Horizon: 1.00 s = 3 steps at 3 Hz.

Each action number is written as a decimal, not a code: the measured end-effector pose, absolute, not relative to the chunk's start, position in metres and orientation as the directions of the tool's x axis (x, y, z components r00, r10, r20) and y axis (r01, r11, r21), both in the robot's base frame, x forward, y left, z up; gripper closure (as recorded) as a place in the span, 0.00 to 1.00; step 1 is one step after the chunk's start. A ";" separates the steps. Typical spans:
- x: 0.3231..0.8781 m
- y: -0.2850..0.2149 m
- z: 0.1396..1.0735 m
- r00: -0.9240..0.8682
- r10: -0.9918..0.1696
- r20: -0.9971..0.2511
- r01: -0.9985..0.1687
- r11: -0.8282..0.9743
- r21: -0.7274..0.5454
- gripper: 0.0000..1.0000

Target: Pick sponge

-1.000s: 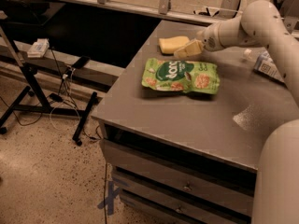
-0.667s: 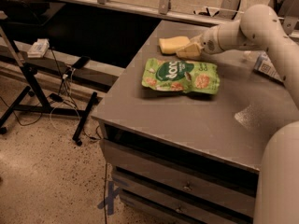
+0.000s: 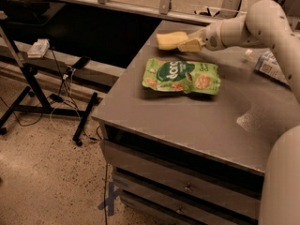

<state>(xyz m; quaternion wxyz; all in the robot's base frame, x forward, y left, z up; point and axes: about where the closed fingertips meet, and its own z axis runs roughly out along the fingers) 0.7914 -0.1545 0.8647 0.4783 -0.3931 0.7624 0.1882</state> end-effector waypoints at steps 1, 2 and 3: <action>0.784 -0.153 0.898 -0.161 -0.414 -0.896 -0.790 0.598 -0.134 1.00; 0.778 -0.166 0.938 -0.101 -0.420 -0.902 -0.770 0.607 -0.197 1.00; 0.777 -0.167 0.941 -0.097 -0.421 -0.902 -0.769 0.607 -0.200 1.00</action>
Offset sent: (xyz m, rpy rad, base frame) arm -0.0244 -0.0364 0.1293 -0.0142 -0.2398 -0.0116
